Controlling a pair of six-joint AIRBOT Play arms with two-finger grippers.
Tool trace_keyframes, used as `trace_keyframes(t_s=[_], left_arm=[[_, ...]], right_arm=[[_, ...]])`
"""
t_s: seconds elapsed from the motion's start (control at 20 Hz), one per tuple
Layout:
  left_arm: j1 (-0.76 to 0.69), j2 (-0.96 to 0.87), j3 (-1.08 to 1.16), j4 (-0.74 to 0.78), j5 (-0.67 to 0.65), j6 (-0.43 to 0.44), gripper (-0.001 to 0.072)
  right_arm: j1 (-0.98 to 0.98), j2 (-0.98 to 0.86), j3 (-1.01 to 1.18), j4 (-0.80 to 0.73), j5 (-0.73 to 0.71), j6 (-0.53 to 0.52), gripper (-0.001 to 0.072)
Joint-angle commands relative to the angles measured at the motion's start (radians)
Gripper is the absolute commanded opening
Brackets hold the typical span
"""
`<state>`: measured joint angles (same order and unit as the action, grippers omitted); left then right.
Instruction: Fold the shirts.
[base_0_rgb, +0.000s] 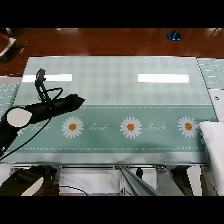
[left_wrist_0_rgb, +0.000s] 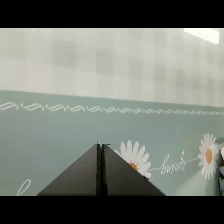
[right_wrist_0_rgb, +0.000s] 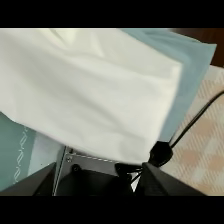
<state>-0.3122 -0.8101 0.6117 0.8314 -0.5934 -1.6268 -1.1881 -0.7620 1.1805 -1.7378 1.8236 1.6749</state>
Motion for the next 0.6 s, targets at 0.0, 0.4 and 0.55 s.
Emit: trace_keyframes(t_s=[0.0, 0.4, 0.55], left_arm=[[-0.013, -0.001, 0.007, -0.029, 0.113, 0.054, 0.0022], [-0.047, -0.129, 0.464, -0.023, 0.066, 0.333, 0.002], [-0.061, -0.199, 0.625, 0.153, -0.003, 0.265, 0.0019]], right_arm=[[0.051, 0.019, -0.051, -0.097, -0.107, 0.014, 0.0617], [0.689, -0.168, -0.037, 0.832, -0.748, -0.356, 0.0022], [1.064, -0.266, -0.035, 0.648, -0.847, -0.288, 0.0022]])
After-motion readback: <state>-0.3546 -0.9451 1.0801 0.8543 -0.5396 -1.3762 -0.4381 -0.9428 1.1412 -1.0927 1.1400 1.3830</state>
